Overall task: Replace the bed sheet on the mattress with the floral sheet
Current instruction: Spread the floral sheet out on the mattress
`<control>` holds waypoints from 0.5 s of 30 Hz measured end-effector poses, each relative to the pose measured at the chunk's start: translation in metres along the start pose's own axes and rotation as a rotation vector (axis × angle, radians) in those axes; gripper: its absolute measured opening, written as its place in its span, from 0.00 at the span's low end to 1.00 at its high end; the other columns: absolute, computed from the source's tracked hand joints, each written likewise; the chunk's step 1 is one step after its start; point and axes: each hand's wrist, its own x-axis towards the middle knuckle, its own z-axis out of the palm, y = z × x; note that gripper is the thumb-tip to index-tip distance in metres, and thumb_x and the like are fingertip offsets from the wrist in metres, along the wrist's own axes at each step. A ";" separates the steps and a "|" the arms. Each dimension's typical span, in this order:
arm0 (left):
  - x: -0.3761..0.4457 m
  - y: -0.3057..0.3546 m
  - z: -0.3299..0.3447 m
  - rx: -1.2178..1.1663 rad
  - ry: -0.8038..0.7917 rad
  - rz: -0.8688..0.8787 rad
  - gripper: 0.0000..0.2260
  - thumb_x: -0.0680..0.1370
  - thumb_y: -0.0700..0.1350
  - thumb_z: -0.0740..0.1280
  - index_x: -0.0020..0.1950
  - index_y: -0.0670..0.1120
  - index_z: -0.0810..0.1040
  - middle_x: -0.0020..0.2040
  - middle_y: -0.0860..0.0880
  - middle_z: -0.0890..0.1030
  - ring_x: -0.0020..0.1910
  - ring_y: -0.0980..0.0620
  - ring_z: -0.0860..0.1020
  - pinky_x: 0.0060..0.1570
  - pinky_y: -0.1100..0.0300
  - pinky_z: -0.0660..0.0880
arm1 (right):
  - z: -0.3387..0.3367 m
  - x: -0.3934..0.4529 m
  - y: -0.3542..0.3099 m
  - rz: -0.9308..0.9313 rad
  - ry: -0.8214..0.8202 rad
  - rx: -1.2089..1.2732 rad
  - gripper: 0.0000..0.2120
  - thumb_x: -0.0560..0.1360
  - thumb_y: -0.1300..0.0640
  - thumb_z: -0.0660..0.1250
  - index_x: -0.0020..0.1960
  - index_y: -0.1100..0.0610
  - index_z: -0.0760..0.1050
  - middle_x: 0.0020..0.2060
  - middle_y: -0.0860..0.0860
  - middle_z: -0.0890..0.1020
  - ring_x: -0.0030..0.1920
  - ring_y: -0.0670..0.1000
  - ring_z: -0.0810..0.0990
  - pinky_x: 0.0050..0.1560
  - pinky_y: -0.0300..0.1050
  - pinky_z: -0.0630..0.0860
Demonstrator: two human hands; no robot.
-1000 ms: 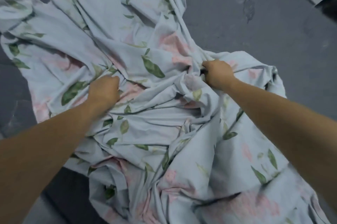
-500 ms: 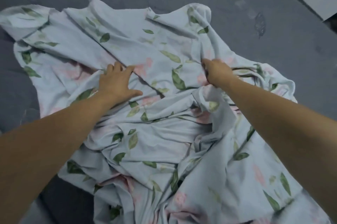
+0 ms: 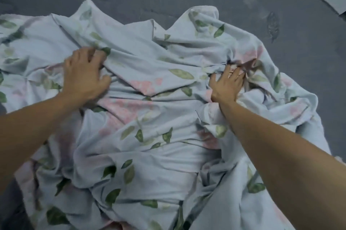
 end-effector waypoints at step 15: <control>0.042 0.002 0.073 0.029 0.050 0.113 0.38 0.74 0.68 0.59 0.81 0.52 0.66 0.83 0.39 0.57 0.82 0.37 0.53 0.75 0.32 0.51 | 0.017 0.016 0.003 0.017 0.190 -0.079 0.31 0.75 0.43 0.61 0.75 0.55 0.70 0.75 0.66 0.68 0.75 0.67 0.66 0.73 0.62 0.64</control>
